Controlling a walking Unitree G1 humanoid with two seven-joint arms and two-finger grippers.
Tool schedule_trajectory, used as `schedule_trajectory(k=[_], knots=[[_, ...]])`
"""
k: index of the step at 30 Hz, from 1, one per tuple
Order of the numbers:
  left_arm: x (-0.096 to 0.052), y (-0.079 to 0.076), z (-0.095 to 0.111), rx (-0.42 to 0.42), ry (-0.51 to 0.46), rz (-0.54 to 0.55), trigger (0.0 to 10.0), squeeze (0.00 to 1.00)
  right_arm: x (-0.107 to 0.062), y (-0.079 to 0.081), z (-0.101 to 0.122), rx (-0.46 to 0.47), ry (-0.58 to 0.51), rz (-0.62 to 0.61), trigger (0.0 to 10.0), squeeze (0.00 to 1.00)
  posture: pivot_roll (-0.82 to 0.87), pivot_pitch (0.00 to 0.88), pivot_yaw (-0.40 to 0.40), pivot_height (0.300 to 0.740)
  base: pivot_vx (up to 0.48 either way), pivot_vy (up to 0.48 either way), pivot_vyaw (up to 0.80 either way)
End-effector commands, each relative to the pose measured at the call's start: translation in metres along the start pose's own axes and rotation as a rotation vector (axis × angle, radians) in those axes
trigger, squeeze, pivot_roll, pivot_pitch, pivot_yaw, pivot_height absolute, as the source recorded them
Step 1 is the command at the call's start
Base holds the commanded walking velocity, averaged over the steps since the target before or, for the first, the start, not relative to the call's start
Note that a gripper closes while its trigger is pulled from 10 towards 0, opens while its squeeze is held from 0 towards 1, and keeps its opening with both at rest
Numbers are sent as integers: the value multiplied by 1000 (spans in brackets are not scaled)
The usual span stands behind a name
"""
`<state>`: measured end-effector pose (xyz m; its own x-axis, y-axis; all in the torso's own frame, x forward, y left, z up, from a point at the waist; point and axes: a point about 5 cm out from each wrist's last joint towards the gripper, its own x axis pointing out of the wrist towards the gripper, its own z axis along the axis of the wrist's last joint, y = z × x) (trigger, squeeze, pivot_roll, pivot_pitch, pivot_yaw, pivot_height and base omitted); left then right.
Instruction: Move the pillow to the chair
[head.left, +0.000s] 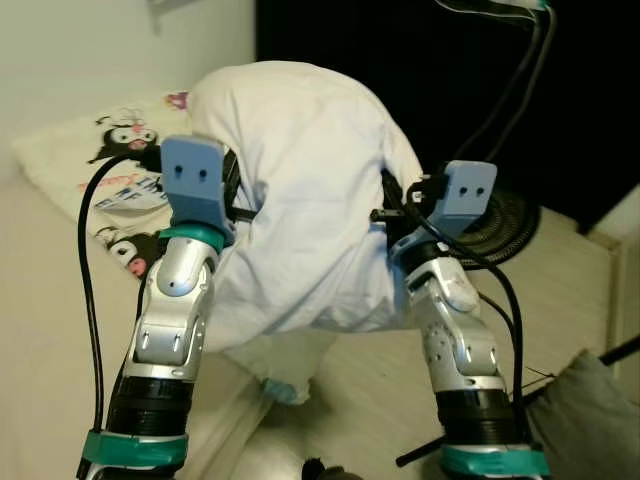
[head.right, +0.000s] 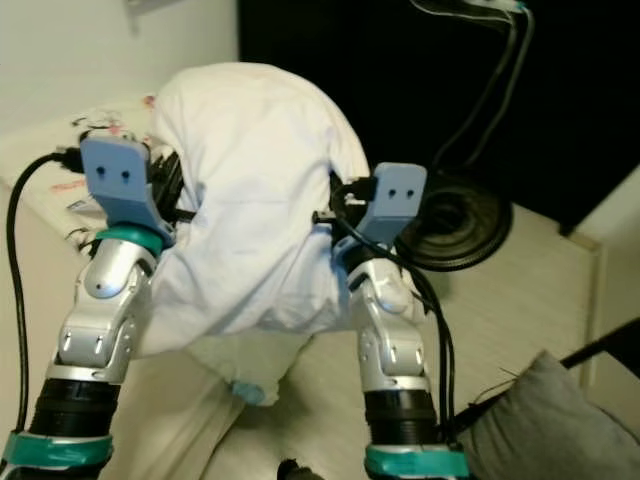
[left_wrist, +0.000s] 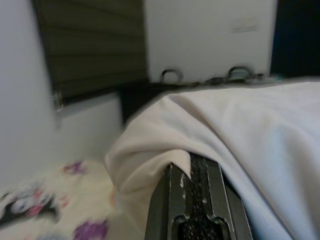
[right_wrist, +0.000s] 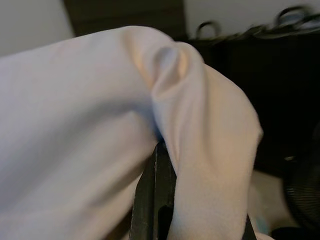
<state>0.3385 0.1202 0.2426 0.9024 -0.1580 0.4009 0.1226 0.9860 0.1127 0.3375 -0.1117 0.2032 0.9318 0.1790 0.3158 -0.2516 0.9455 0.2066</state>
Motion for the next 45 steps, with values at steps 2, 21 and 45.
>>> schedule_trajectory(k=[2, 21, 45], knots=[[10, -15, 18, 23, -61, -101, 10000, 0, 3, 17, 5, 18, -51, 52, 10000, 0, 92, 0, 60, 740, 0, 0, -800], [25, 3, 47, 116, -101, -135, 10000, 0, 16, 22, 23, 2, -135, 62, 10000, 0, 141, 0, 111, 740, 0, 0, -800], [7, -3, 38, -46, -135, -49, 10000, 0, 9, 32, 41, -4, -175, 91, 10000, 0, 67, 7, 40, 740, 0, 0, -800]])
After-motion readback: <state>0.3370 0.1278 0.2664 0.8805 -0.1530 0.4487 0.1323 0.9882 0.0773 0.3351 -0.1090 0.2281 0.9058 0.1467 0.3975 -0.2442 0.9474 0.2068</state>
